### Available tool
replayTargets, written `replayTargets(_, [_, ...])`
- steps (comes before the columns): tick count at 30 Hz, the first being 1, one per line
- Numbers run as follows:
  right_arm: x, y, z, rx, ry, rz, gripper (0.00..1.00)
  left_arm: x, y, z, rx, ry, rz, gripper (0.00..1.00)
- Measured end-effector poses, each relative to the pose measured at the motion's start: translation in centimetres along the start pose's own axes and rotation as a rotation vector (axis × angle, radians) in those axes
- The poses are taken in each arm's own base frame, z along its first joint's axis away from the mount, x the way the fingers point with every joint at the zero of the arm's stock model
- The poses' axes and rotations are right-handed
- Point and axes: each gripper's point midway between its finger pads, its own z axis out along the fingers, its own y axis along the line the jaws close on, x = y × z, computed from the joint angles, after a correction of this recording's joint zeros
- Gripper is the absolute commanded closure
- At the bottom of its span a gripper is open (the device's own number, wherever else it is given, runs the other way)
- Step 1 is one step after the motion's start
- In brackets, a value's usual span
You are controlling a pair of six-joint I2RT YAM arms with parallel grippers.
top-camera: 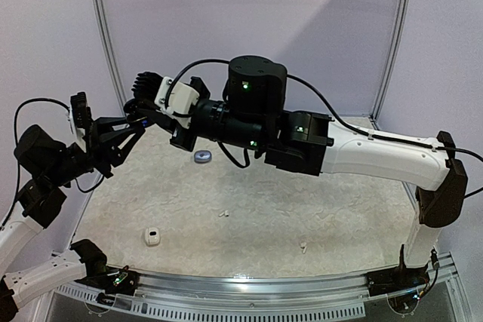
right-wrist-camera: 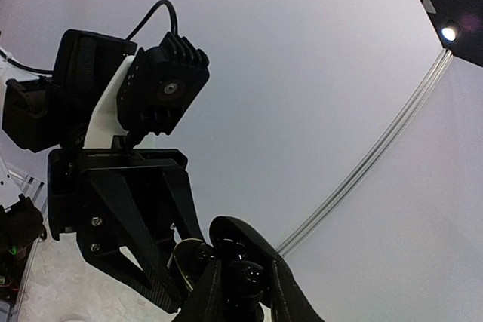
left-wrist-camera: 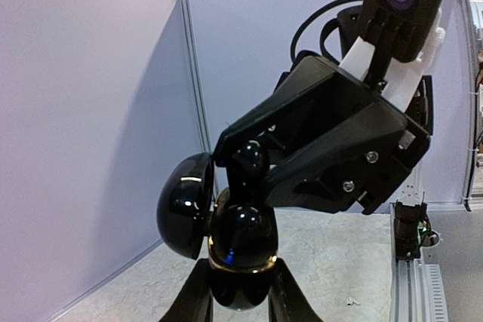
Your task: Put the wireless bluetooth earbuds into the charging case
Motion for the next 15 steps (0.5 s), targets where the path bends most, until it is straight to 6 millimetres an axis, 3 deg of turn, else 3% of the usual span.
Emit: replayTargets(15, [0.3,-0.45,0.44,0.01,0.02,0.037,0.73,0.21,0.29,0.11,-0.012,0.005,-0.015,1.0])
